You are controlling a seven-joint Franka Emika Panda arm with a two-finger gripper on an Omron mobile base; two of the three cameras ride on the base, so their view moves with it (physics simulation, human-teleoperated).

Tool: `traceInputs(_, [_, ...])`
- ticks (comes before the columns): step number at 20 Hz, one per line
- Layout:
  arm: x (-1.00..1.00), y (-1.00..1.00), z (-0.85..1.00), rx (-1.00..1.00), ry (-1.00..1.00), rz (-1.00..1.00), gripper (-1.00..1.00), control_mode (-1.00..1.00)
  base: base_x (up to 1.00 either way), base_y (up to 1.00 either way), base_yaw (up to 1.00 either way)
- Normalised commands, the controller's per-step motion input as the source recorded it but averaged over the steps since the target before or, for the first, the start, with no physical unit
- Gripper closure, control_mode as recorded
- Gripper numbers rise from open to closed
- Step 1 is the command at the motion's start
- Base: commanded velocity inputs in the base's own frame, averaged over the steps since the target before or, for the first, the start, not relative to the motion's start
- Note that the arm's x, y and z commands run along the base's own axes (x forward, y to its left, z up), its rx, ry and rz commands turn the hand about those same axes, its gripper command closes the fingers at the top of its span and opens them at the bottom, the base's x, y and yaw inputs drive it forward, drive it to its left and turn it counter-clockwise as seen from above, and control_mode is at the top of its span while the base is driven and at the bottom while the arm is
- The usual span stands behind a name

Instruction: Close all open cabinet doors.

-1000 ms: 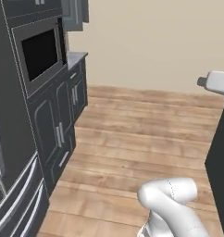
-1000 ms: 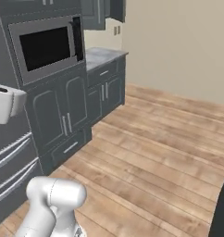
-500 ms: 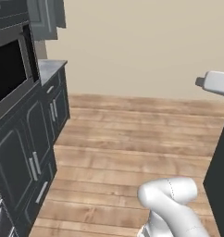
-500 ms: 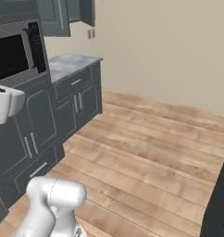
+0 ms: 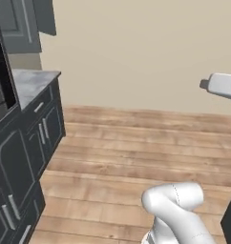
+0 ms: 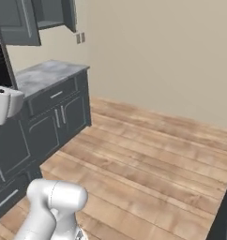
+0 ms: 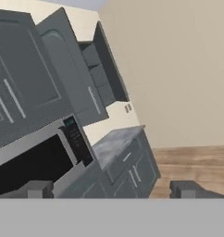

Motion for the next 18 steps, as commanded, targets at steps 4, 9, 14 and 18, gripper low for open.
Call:
traceInputs(4, [0.00, 0.00, 0.00, 0.00, 0.00, 0.00, -1.00, 1.00, 1.00, -0.74, 0.21])
traceInputs(9, [0.00, 0.00, 0.00, 0.00, 0.00, 0.00, -1.00, 1.00, 1.00, -0.71, 0.33])
traceInputs(14, [0.00, 0.00, 0.00, 0.00, 0.00, 0.00, -1.00, 1.00, 1.00, -0.76, 0.33])
traceInputs(18, [0.00, 0.00, 0.00, 0.00, 0.00, 0.00, -1.00, 1.00, 1.00, -0.70, 0.39])
